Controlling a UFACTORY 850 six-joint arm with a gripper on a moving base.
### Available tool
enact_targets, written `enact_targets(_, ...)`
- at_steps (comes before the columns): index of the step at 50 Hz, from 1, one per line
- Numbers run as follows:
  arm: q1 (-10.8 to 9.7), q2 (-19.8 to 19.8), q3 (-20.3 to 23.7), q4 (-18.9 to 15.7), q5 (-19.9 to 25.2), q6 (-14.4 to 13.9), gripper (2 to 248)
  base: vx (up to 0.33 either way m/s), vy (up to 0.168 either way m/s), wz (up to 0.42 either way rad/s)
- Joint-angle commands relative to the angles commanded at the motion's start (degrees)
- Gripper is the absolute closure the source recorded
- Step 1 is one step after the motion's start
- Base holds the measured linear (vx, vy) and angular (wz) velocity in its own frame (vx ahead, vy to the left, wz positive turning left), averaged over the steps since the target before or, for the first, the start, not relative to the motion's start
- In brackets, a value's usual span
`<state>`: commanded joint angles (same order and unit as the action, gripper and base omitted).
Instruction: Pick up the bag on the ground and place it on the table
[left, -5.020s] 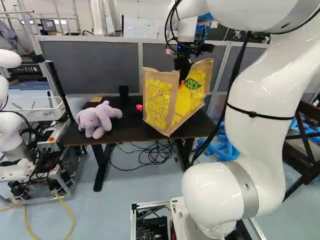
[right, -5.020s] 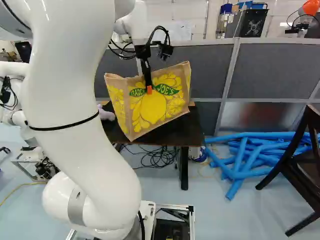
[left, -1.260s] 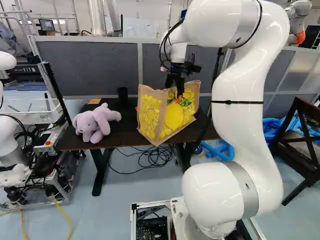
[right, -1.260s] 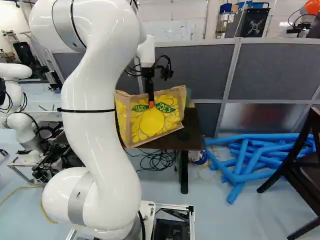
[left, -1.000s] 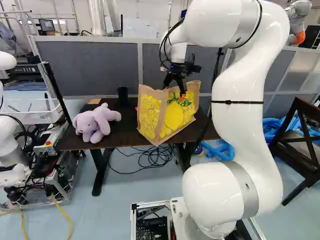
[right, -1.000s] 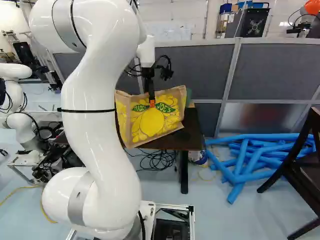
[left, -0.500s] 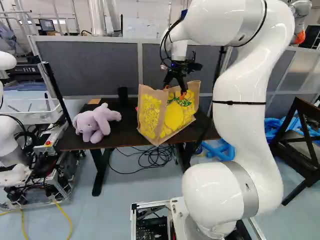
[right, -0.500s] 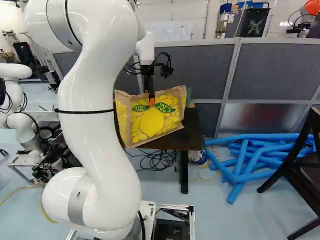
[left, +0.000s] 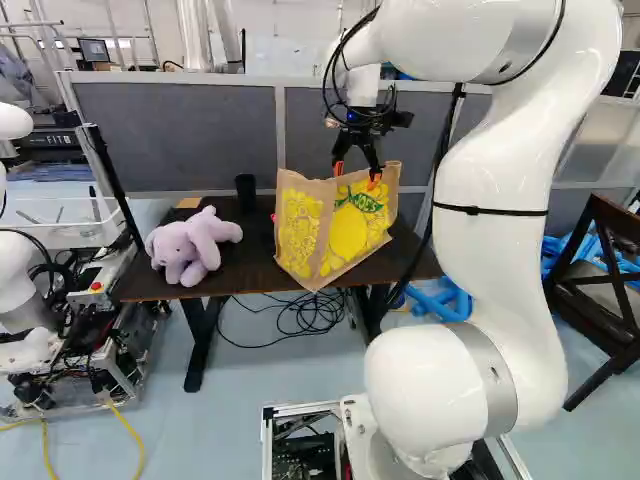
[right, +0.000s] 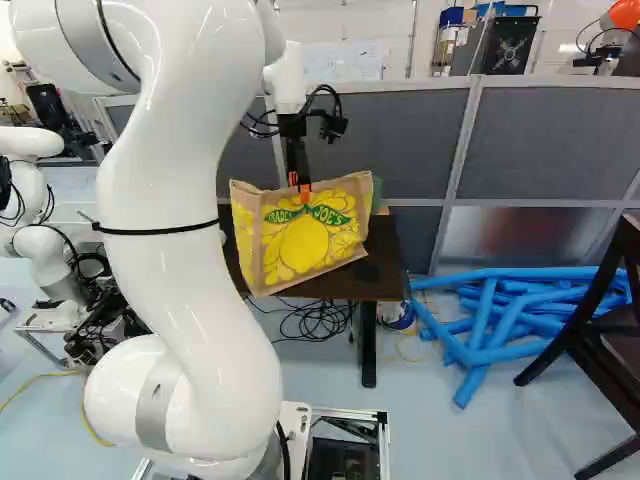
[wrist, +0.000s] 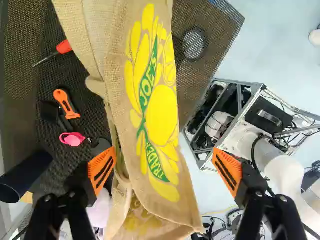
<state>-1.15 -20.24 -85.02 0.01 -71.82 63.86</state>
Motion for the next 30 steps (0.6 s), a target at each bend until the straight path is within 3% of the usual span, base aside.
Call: enact_targets(30,0.01,4.44,-0.86,-0.02,-3.45,0.00,3,0.000,0.000,0.000)
